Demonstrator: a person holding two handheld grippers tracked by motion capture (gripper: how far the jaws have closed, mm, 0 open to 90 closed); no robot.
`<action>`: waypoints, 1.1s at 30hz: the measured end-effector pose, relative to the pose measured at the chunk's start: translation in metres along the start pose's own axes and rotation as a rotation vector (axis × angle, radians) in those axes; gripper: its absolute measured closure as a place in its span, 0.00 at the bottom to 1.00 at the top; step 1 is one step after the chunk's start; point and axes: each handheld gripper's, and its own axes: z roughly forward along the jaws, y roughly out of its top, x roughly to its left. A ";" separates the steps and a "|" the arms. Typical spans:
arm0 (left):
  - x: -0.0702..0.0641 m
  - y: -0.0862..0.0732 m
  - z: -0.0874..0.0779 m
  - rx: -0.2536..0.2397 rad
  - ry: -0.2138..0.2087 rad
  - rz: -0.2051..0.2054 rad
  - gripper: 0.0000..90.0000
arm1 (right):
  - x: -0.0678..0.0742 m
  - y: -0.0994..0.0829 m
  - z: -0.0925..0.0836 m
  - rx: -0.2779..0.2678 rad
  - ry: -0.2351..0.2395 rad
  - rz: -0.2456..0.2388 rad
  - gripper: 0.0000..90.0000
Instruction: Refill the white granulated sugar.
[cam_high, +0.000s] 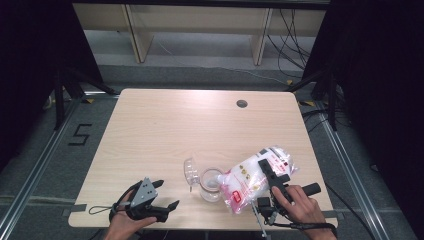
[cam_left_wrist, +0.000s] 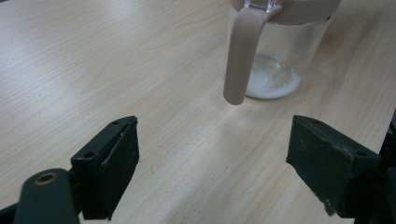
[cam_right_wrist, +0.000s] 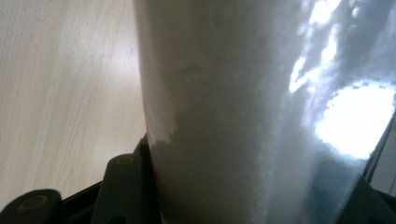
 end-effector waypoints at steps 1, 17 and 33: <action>-0.001 0.000 0.000 0.000 -0.004 -0.012 0.18 | -0.001 0.002 -0.001 0.004 0.007 -0.011 0.56; -0.001 0.000 0.001 0.004 0.001 0.001 0.18 | -0.002 0.010 0.005 -0.011 -0.007 0.000 0.56; 0.000 0.000 0.000 0.008 -0.003 0.002 0.18 | 0.001 0.001 -0.002 0.035 0.003 0.026 0.56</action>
